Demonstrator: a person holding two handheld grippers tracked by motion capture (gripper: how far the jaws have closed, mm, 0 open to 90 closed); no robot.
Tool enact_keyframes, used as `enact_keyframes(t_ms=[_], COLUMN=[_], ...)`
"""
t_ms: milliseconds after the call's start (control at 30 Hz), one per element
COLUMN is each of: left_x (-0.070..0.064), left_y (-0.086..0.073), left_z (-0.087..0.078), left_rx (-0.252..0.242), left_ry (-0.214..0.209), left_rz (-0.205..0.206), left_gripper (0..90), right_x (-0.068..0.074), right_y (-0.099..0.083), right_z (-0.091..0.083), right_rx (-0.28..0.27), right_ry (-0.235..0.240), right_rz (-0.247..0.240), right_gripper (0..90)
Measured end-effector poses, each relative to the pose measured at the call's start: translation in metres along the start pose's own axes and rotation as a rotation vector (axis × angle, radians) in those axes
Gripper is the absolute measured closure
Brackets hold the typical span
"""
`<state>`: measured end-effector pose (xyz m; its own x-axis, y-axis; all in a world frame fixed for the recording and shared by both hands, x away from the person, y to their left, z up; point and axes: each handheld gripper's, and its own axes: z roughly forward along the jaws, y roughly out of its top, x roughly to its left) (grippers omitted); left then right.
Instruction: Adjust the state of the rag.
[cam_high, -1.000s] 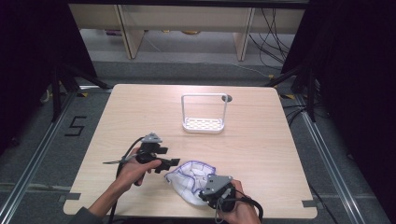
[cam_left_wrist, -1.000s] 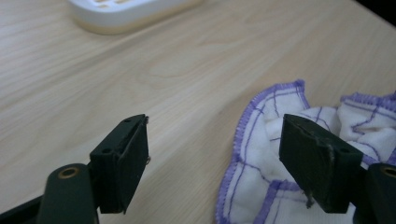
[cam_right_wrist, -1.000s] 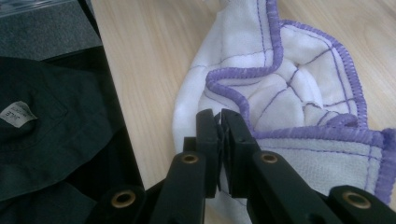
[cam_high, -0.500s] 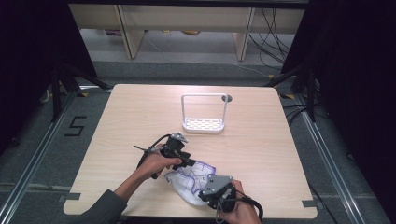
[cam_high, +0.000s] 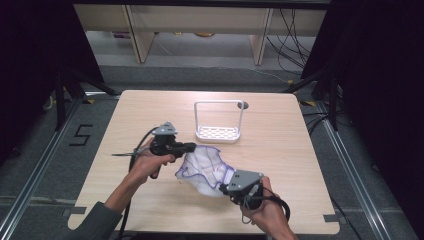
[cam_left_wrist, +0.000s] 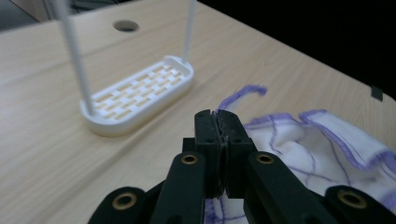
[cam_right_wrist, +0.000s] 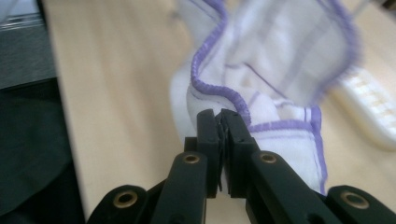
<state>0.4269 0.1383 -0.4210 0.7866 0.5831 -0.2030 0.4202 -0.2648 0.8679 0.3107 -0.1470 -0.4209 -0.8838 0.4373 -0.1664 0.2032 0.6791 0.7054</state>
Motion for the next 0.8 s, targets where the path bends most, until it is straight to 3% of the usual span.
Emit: enact_keyframes(t_ms=[33, 100, 200, 300, 333, 500, 633, 800], left_x=[0.002, 0.005, 0.007, 0.003, 0.002, -0.004, -0.006, 0.0], left_y=[-0.002, -0.009, -0.037, -0.067, -0.072, -0.099, -0.109, -0.11], left_z=[-0.007, -0.017, -0.022, -0.021, -0.02, -0.023, -0.024, -0.028], left_rx=[-0.025, -0.025, -0.012, 0.022, 0.033, 0.075, 0.083, 0.076], left_ry=[0.017, 0.055, 0.081, 0.098, 0.102, 0.089, 0.082, 0.1], left_rz=[-0.015, -0.022, -0.041, -0.054, -0.054, -0.081, -0.099, -0.143], left_gripper=[87.0, 87.0, 86.9, 86.8, 86.8, 85.8, 80.9, 62.0], right_x=[-0.006, -0.015, -0.024, -0.022, -0.02, -0.006, -0.006, -0.021], right_y=[0.002, 0.002, -0.01, -0.03, -0.035, -0.05, -0.048, -0.034], right_z=[-0.001, 0.0, 0.011, 0.027, 0.03, 0.033, 0.019, 0.005], right_rx=[-0.006, -0.007, 0.011, 0.056, 0.07, 0.121, 0.089, -0.047], right_ry=[-0.014, -0.038, -0.025, 0.004, 0.021, 0.073, 0.038, -0.024], right_rz=[-0.002, -0.004, 0.014, 0.05, 0.042, 0.063, 0.11, 0.15], right_gripper=[87.4, 87.5, 87.4, 87.4, 87.4, 86.4, 74.7, 51.3])
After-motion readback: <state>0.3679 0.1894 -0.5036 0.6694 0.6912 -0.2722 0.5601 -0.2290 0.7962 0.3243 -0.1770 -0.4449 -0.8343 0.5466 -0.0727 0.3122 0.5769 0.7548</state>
